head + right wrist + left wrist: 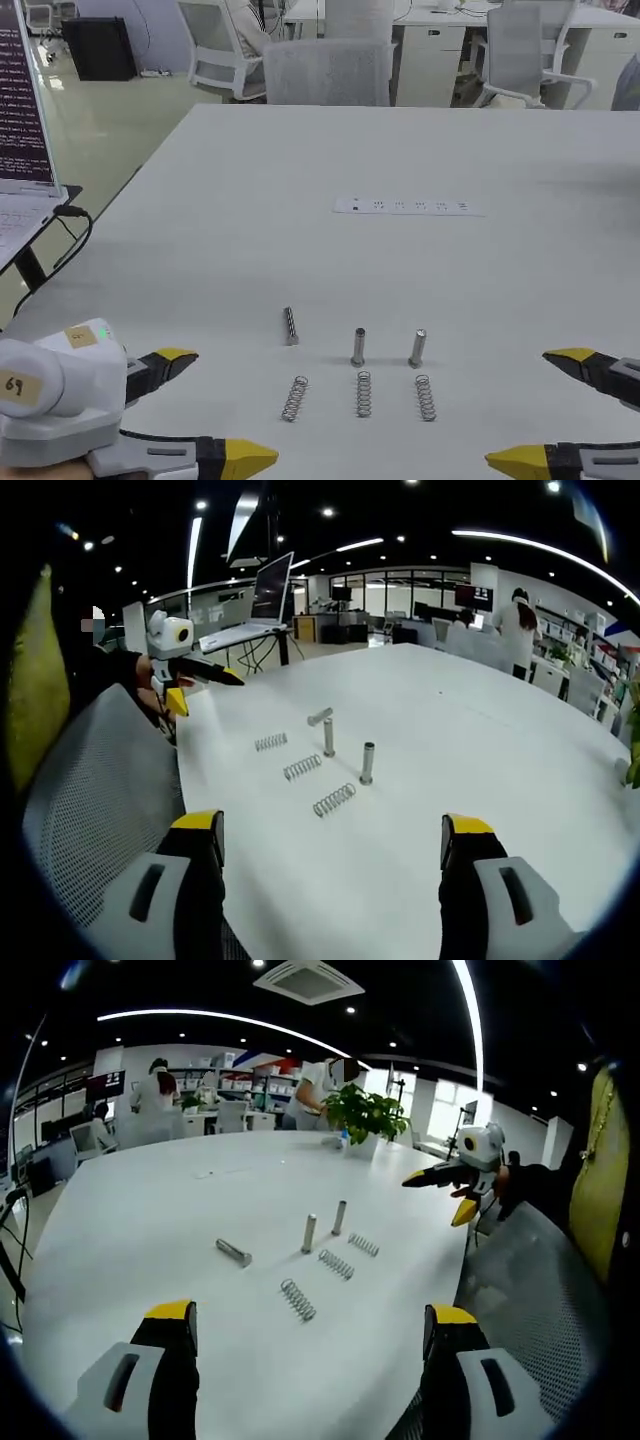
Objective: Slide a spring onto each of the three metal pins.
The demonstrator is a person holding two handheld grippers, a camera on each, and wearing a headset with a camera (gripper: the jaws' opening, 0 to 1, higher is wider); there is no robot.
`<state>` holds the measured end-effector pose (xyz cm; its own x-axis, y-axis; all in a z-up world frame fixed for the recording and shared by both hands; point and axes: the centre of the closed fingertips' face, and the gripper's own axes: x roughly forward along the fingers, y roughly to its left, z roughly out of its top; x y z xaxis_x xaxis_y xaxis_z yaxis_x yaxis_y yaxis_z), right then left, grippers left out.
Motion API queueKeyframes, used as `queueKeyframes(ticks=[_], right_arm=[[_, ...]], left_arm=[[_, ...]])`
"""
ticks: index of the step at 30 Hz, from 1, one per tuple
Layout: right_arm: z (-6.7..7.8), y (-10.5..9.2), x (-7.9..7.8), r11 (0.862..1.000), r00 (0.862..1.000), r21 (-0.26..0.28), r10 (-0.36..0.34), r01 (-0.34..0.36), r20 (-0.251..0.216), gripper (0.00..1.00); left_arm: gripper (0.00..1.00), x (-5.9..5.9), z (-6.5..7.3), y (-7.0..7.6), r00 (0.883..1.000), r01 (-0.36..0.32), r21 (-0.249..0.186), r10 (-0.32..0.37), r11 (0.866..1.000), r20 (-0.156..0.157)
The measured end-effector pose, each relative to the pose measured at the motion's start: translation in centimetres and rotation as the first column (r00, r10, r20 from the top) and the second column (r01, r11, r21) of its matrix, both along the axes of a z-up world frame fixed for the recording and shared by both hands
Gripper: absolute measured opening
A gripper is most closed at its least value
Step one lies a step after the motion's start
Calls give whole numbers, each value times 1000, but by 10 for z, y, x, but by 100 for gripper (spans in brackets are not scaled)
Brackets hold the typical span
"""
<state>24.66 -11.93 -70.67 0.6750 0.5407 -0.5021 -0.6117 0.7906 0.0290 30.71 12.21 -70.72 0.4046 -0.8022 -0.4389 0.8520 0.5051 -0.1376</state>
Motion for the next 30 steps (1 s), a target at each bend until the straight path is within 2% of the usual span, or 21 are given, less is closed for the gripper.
queueKeyframes(ticks=[11, 15, 25, 30], right_arm=[[-2, 1, -5, 1000, 1000, 8, -1, 1, -7, 88], [-1, 1, -7, 1000, 1000, 7, 7, -7, -12, 88], [-1, 4, 2, 1000, 1000, 2, 28, -28, -11, 88], [1, 8, 1, 999, 999, 1, 36, -36, -11, 88]], left_arm=[[90, -6, -1, 3, 1000, -12, 4, 12, 1000, -8], [90, -4, 2, 3, 1000, -28, -6, 28, 1000, -4], [89, -1, 1, 7, 998, -57, -15, 57, 998, -8], [89, -2, 1, 7, 998, -65, -21, 65, 998, -12]])
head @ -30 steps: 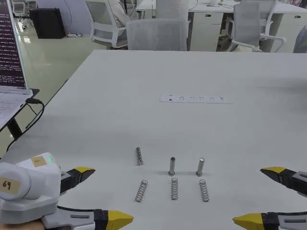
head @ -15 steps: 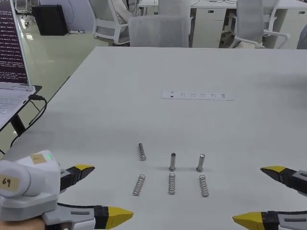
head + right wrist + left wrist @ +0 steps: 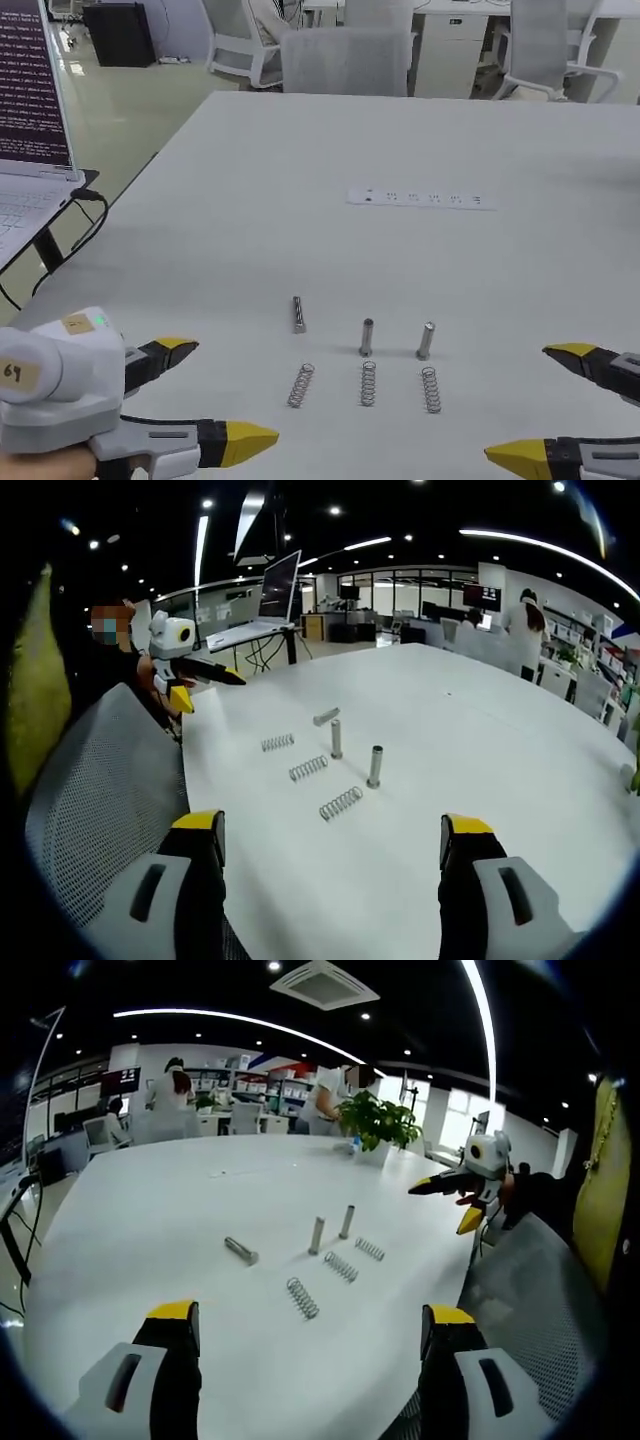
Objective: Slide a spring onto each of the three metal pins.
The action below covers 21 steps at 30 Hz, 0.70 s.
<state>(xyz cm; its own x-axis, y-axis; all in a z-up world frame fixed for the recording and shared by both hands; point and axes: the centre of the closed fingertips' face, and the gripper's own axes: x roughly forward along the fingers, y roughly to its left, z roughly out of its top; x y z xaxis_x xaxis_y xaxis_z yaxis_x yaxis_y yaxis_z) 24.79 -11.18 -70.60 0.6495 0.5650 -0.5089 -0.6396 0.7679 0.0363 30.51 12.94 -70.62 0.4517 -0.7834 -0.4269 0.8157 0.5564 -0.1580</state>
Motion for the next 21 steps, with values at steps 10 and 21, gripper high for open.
queueKeyframes(ticks=[10, 21], right_arm=[[0, 2, -1, 1000, 1000, 5, -10, 10, 2, 88], [4, -1, -4, 1000, 1000, 5, -26, 25, 18, 87]], left_arm=[[88, 2, 0, 2, 1000, 3, -1, -3, 1000, -4], [85, 15, 5, -5, 1000, 9, -3, -9, 1000, 4]])
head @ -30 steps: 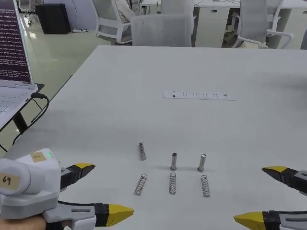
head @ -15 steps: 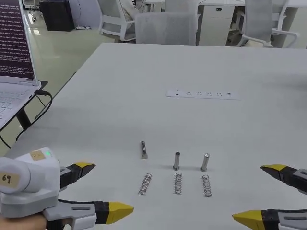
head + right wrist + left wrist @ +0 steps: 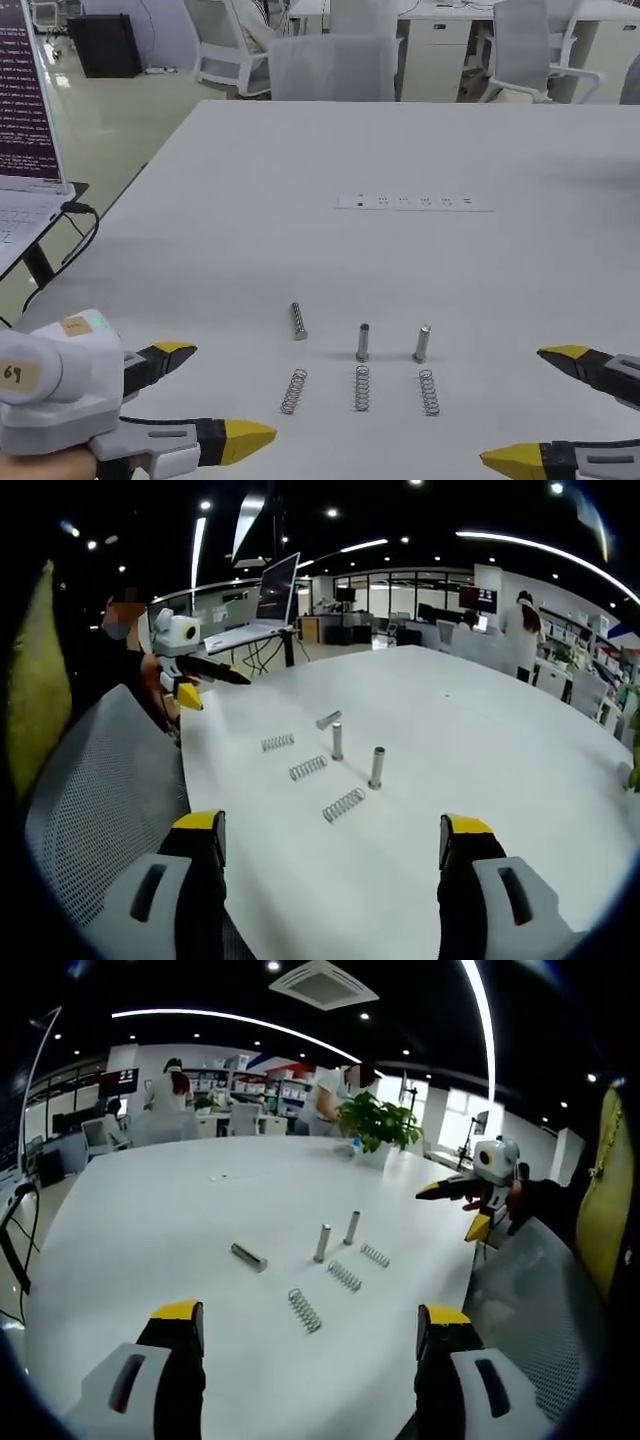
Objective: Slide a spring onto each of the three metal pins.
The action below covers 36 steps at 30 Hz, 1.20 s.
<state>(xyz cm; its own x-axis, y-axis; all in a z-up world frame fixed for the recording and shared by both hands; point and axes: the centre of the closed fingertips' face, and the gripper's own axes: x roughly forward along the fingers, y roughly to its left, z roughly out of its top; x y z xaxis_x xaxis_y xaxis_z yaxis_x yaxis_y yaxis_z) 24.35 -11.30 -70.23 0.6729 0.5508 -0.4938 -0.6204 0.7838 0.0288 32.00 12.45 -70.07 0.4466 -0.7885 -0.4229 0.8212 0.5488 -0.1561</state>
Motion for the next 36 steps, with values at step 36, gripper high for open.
queueKeyframes(ticks=[36], right_arm=[[-13, -12, -1, 999, 999, -19, -35, 34, -35, 87]], left_arm=[[61, 134, -45, -65, 979, -203, 139, 205, 969, -5]])
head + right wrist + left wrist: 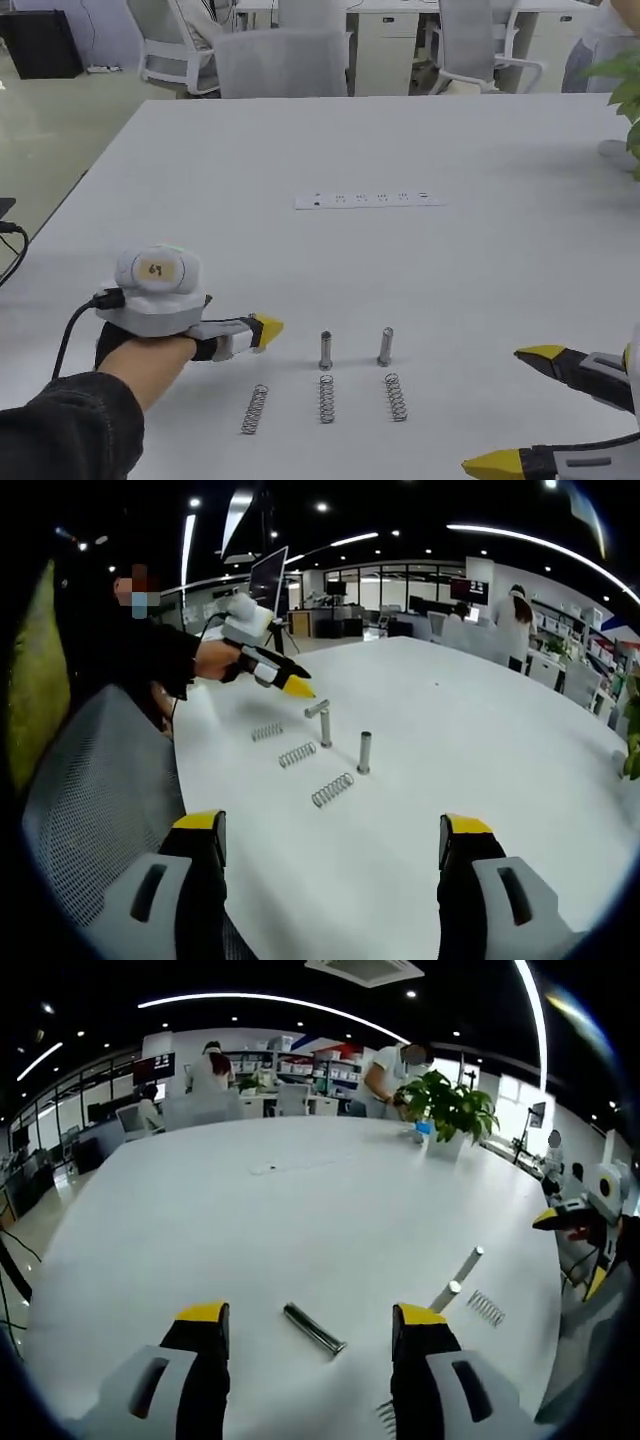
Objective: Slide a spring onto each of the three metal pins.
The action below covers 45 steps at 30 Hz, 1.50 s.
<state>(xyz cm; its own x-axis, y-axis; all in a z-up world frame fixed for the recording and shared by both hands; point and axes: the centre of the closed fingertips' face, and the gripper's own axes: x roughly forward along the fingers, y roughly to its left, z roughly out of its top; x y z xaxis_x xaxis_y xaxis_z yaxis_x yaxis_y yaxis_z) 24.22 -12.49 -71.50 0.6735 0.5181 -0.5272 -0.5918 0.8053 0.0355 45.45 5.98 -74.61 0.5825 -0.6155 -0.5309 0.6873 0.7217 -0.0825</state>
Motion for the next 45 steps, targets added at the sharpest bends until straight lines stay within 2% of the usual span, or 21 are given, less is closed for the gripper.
queueKeyframes(ticks=[6, 11, 17, 23, 32, 39, 45], right_arm=[[-5, -2, 0, 1000, 1000, -3, 2, -2, -16, 87], [-6, -1, 0, 1000, 1000, 2, 5, -5, -22, 87], [-9, -2, 0, 1000, 1000, 6, -1, 1, -30, 87], [-11, -3, 0, 1000, 999, 12, -4, 4, -32, 87], [-13, -5, -2, 1000, 999, 10, -12, 12, -41, 87], [-14, -5, -1, 1000, 999, 7, -12, 12, -42, 87], [-15, -6, -2, 1000, 999, 7, -13, 14, -44, 87]], left_arm=[[55, 7, -12, -4, 1000, -13, 26, 13, 1000, -9], [50, 13, -22, -2, 999, -23, 48, 25, 999, -27], [38, 13, -25, -4, 999, -12, 63, 14, 998, -31], [27, 13, -30, -3, 999, -6, 105, 11, 994, -45], [23, 18, -35, -4, 997, -10, 132, 20, 991, -72], [19, 17, -39, -6, 996, 1, 148, 13, 989, -93], [16, 16, -40, -7, 995, 11, 162, 5, 987, -100]])
